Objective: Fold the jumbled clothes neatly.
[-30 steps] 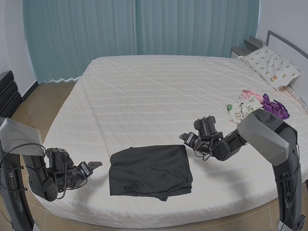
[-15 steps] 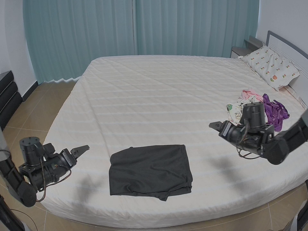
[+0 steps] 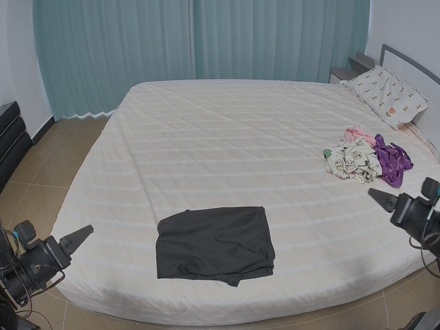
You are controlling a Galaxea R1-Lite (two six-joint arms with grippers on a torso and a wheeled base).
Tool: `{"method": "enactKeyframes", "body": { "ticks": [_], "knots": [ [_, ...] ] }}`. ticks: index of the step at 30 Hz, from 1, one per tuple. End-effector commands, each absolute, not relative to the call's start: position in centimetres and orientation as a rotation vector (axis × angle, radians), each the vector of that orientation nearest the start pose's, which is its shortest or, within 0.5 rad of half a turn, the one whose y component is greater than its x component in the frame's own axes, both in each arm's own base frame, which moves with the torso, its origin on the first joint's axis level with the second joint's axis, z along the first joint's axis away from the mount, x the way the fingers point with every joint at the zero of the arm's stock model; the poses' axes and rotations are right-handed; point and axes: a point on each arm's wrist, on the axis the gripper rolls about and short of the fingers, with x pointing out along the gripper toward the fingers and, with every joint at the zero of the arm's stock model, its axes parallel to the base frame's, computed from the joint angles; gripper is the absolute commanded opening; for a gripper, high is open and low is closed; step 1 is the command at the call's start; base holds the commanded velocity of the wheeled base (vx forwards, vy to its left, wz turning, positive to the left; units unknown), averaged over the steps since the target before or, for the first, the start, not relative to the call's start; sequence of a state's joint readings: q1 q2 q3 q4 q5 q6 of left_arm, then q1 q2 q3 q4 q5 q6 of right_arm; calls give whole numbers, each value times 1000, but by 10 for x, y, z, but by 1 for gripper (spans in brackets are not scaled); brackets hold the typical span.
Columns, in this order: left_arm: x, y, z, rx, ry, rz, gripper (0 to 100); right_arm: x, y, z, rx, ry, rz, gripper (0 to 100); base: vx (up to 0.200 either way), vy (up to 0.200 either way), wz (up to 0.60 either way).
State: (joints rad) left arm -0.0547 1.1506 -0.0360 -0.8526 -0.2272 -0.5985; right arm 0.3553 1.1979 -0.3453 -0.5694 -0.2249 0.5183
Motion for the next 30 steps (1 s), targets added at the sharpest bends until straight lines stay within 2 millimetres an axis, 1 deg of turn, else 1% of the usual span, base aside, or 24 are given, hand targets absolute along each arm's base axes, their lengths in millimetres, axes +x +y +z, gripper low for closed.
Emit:
{"method": "enactKeyframes", "body": {
  "ticks": [1, 2, 3, 4, 6, 10, 13, 16, 20, 24, 30],
  "knots": [
    [38, -7, 124, -501, 165, -260, 100, 52, 8, 141, 347, 106, -17, 100, 0, 0, 0],
    [32, -7, 122, -491, 155, -262, 100, 46, 6, 136, 336, 93, -19, 100, 0, 0, 0],
    [31, -7, 122, -490, 151, -262, 100, 46, 6, 135, 336, 91, -18, 100, 0, 0, 0],
    [19, -6, 116, -475, 137, -266, 100, 36, 3, 125, 312, 72, -21, 100, 0, 0, 0],
    [7, -6, 110, -458, 124, -270, 100, 27, 1, 119, 299, 63, -19, 100, 0, 0, 0],
    [-6, -5, 97, -383, 111, -266, 100, 17, -2, 107, 277, 107, -29, 100, 0, 0, 0],
    [-15, -4, 89, -340, 71, -266, 100, 10, -3, 102, 267, 104, -28, 100, 0, 0, 0],
    [-19, -4, 88, -331, 40, -254, 100, 7, -4, 101, 260, 90, -27, 100, 0, 0, 0],
    [-21, -4, 87, -303, 5, -222, 100, -2, -6, 94, 237, 70, -43, 100, 0, 0, 0],
    [-24, -4, 85, -217, -52, -208, 100, -14, -7, 83, 205, 46, -8, 100, 0, 0, 0],
    [-24, -4, 82, -84, -54, -204, 100, -15, -6, 84, 158, 31, -84, 100, 0, 0, 0]
  ]
}}
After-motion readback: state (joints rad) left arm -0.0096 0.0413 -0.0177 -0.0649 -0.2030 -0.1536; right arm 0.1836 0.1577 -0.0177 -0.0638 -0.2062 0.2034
